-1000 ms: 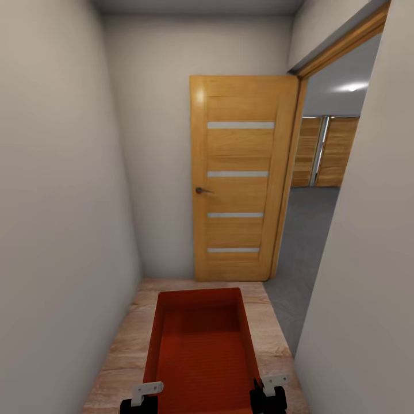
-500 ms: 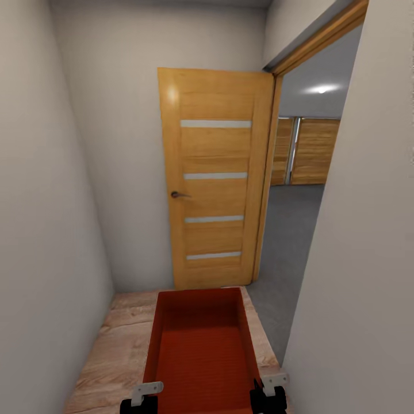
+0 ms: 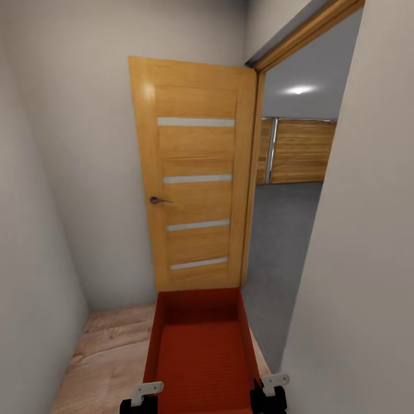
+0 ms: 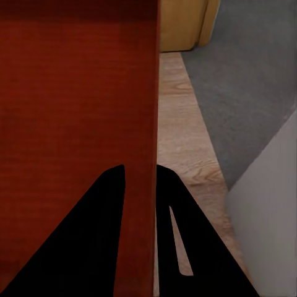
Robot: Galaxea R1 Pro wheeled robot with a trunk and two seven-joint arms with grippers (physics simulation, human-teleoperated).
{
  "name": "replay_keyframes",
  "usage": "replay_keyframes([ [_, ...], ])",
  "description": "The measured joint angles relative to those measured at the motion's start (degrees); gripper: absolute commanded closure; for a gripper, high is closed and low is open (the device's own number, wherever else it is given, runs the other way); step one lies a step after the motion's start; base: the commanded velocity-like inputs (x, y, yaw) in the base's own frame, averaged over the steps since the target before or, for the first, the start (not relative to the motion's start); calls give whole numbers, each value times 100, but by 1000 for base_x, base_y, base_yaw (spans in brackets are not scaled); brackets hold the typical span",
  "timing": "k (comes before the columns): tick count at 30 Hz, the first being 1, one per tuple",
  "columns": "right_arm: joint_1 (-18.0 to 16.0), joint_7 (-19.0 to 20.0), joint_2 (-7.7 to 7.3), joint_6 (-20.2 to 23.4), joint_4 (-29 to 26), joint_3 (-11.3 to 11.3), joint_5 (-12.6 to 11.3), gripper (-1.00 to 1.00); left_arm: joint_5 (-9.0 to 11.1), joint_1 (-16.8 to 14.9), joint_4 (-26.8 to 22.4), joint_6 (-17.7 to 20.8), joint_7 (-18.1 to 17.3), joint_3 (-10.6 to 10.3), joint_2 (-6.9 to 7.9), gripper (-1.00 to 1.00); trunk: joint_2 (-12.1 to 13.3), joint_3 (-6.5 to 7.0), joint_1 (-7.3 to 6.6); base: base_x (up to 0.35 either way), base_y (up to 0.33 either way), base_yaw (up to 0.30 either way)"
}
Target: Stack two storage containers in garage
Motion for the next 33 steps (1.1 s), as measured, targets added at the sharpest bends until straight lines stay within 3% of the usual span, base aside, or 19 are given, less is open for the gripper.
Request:
replay_keyframes([
  [15,0,-2,-1,-2,-2,2,-1,100,3,0,0,-5,4,-5,-1,100,0,0,0,308,236,-20],
  [33,0,1,0,8,-6,-3,7,100,6,-1,4,-3,2,-3,-1,100,1,0,3,80,41,-266],
])
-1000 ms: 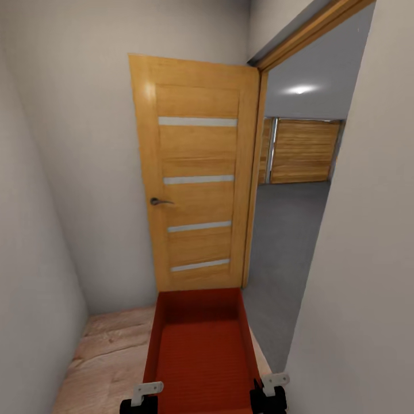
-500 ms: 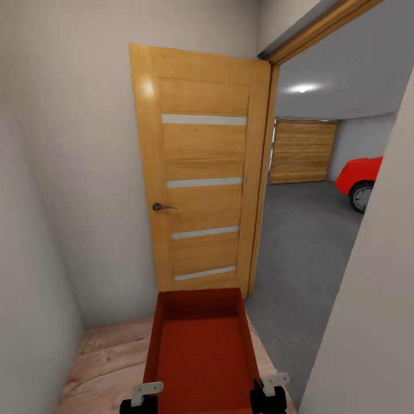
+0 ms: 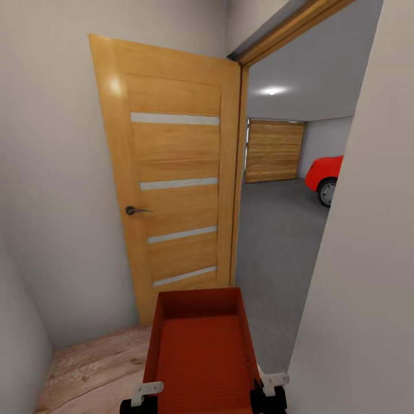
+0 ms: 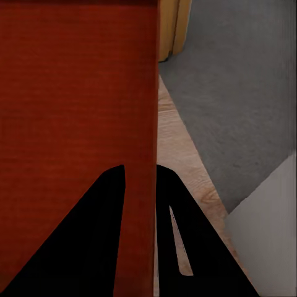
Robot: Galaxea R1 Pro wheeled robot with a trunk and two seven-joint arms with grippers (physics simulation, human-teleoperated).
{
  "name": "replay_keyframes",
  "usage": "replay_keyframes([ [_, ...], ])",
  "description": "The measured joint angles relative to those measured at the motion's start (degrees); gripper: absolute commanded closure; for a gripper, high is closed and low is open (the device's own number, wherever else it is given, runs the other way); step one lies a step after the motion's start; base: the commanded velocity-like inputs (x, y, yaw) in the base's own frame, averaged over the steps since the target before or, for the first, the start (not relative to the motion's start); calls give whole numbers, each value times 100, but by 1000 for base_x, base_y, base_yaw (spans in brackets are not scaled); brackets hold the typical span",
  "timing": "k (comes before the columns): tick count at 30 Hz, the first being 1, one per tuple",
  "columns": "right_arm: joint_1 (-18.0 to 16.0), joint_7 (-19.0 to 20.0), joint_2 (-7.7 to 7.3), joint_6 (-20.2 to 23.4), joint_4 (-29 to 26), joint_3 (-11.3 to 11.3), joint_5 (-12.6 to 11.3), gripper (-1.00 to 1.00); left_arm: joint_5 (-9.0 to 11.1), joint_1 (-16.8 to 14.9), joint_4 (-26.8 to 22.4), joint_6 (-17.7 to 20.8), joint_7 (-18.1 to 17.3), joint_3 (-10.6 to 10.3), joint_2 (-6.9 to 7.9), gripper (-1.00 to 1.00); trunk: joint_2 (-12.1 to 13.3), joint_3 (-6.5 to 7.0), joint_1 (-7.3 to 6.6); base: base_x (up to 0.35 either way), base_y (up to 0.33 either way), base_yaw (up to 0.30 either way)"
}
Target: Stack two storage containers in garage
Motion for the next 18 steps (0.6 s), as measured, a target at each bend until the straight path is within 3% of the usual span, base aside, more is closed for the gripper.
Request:
replay_keyframes([
  [5,0,-1,0,-4,2,2,-3,100,-4,0,-3,0,2,2,0,100,0,0,-2,170,248,-203],
  [12,-1,-2,0,-6,4,3,-6,100,-4,1,-5,2,2,2,-1,100,-1,0,-3,290,219,-30],
  [18,-1,-2,0,-2,3,4,-6,100,5,1,-2,2,1,0,-2,100,0,0,-2,262,107,-79],
])
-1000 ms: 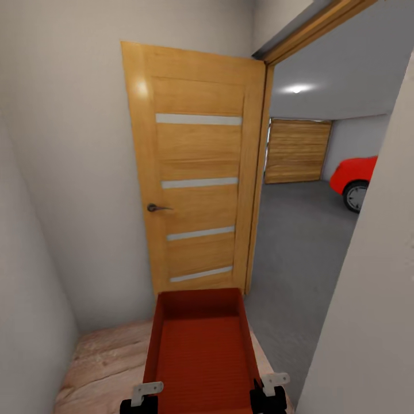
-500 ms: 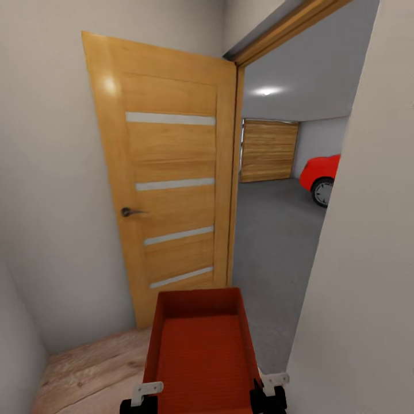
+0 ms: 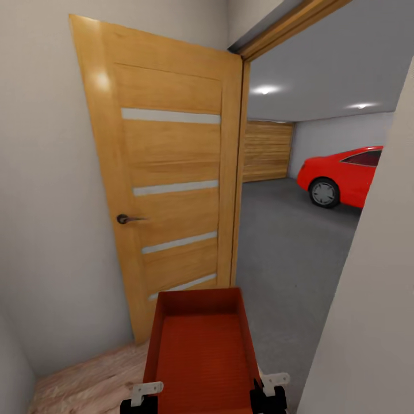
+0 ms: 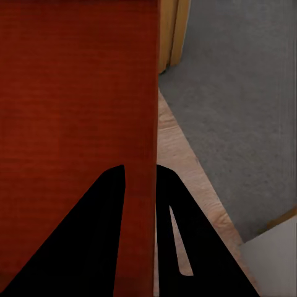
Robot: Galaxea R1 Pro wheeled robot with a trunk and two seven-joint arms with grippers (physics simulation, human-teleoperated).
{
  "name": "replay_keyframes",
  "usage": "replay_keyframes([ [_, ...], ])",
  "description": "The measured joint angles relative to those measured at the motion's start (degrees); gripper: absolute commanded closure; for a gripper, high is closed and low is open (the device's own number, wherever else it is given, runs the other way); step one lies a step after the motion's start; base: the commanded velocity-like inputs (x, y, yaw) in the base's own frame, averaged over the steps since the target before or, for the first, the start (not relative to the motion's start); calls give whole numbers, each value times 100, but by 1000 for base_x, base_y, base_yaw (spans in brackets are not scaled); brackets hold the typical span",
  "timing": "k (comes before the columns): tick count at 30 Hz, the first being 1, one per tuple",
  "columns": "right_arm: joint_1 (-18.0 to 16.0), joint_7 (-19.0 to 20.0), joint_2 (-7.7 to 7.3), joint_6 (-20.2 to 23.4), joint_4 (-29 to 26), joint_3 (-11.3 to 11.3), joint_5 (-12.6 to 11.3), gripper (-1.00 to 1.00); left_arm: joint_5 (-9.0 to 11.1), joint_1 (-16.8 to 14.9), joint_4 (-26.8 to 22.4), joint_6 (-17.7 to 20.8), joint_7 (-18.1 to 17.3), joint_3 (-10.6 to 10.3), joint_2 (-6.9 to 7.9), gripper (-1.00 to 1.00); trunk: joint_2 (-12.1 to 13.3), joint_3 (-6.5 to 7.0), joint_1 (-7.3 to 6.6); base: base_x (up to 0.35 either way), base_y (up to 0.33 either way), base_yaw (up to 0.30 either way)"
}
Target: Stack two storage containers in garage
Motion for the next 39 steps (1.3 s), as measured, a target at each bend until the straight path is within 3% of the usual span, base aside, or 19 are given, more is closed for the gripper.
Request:
replay_keyframes([
  [9,0,2,0,2,-2,-3,4,100,3,-1,3,-2,-1,-2,1,100,0,0,1,60,29,-272],
  [25,1,1,0,2,-2,-2,3,100,0,-1,2,-2,3,-2,-1,100,0,0,-1,269,218,-297],
  [39,0,3,1,2,-2,-5,9,100,1,0,2,-3,-10,2,4,100,1,0,2,116,90,-142],
])
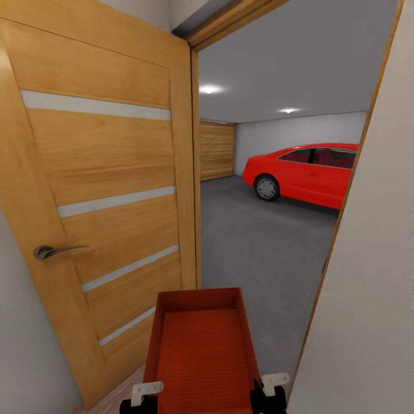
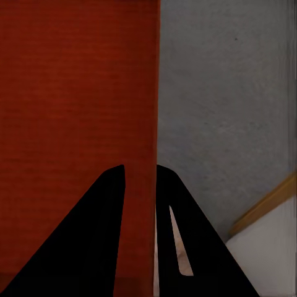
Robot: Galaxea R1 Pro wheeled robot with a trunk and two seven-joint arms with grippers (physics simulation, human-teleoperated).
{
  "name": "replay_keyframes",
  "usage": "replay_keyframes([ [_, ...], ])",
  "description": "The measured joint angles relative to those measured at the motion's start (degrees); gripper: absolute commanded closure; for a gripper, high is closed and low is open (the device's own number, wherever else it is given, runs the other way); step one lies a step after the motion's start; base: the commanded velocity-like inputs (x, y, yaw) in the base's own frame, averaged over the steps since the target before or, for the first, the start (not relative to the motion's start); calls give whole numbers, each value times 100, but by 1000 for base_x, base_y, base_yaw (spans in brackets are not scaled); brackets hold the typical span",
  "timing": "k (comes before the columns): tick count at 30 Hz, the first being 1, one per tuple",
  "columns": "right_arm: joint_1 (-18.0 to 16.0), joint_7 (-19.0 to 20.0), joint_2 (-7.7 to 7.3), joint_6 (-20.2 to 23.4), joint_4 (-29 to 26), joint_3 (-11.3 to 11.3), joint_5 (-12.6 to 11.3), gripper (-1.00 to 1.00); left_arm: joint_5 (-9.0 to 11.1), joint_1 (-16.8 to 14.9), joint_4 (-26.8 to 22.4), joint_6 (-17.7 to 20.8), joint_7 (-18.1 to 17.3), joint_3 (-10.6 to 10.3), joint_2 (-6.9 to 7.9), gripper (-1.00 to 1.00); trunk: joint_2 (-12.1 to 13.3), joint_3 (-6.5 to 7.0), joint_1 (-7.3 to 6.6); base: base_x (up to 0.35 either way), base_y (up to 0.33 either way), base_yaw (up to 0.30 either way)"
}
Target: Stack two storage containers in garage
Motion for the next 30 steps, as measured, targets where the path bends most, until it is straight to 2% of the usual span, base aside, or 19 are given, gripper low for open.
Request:
replay_keyframes([
  [17,0,-2,-1,1,0,6,-6,100,4,0,1,-1,11,-5,-3,100,0,0,-2,91,321,-274],
  [25,-1,-3,0,-7,4,4,-9,100,0,1,-3,0,10,-6,-2,100,0,0,0,55,94,-80],
  [30,0,-2,-1,-5,2,4,-7,100,-3,0,-1,0,10,-4,-3,100,0,0,-1,61,235,-212],
])
